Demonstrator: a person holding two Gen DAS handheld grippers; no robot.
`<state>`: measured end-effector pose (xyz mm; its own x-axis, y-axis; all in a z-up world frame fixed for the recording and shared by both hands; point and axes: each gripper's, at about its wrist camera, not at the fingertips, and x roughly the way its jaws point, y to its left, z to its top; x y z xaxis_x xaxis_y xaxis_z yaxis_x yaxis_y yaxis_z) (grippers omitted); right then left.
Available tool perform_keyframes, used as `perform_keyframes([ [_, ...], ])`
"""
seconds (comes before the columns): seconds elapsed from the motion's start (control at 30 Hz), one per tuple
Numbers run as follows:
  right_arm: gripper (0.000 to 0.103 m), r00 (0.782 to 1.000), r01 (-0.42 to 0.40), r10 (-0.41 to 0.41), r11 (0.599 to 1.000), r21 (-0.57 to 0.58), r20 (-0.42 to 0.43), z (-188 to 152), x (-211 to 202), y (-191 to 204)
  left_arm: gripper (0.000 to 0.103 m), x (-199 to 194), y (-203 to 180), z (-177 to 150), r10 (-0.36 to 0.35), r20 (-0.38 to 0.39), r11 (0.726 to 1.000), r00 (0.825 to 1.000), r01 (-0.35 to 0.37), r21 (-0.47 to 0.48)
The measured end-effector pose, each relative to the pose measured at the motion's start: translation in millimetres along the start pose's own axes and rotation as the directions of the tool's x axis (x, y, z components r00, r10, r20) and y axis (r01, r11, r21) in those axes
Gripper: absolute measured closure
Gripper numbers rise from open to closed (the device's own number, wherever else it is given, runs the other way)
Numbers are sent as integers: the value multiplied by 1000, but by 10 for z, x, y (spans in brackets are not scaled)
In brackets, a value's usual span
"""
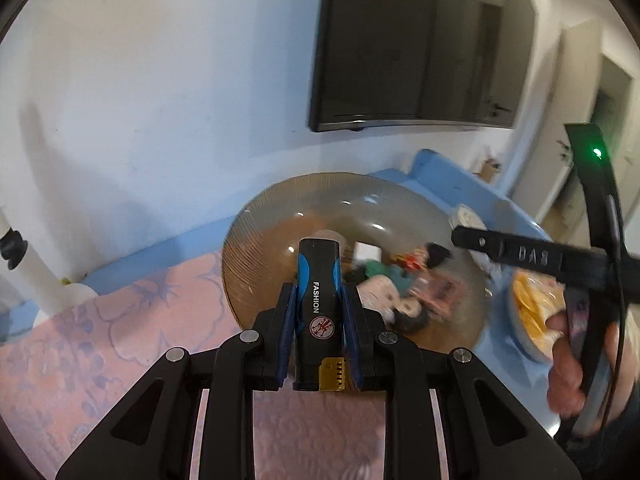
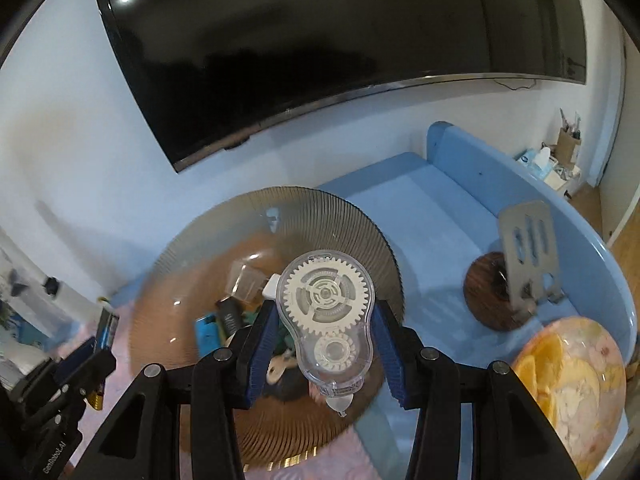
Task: Organize rigid objects
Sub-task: 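Carry the USB stick and tape roll to the brown bowl and release them, then return both open tools over the red lighter and green figure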
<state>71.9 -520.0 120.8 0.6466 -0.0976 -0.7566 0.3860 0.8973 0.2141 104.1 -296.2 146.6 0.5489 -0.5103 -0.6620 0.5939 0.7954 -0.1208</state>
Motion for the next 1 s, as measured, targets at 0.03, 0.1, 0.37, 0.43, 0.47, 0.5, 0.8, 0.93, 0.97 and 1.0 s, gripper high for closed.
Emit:
perform_keyframes([
  [0.03,55,1000,-2,2,1000,-8,9,25,61,26,73,18,-7,49,-15,12,1000,1000,15,-12],
  [0.1,46,1000,19,-19,1000,-3,1,110,201,20,40,4,-15,94,-38,32,999,999,38,-7],
  [0.37,45,999,-34,34,999,14,5,-210,-134,-40,25,-729,411,-107,-25,117,995,993,36,-95],
  [0.43,44,997,-78,78,997,-6,10,-341,-314,69,25,-995,573,-206,-8,146,990,989,29,-136],
  [0.47,43,994,-108,108,994,-30,14,-424,-432,169,25,-1164,670,-279,11,160,988,987,14,-154],
  [0.5,43,991,-129,130,990,-52,17,-478,-518,254,22,-1335,763,-353,38,171,985,985,-9,-170],
  [0.8,26,958,-282,284,919,-276,-33,-1327,-908,1443,1,-2203,1620,-1466,299,178,913,938,-227,-338],
  [0.93,26,961,-278,258,899,-340,-103,-1909,-527,1814,1,-1903,2045,-2112,342,18,874,939,-311,-374],
  [0.97,26,961,-276,255,894,-353,-104,-2015,-448,1867,1,-1844,2112,-2222,336,-6,870,942,-313,-382],
  [1.0,26,963,-269,248,892,-364,-103,-2093,-387,1907,1,-1801,2162,-2315,327,-20,867,945,-309,-391],
])
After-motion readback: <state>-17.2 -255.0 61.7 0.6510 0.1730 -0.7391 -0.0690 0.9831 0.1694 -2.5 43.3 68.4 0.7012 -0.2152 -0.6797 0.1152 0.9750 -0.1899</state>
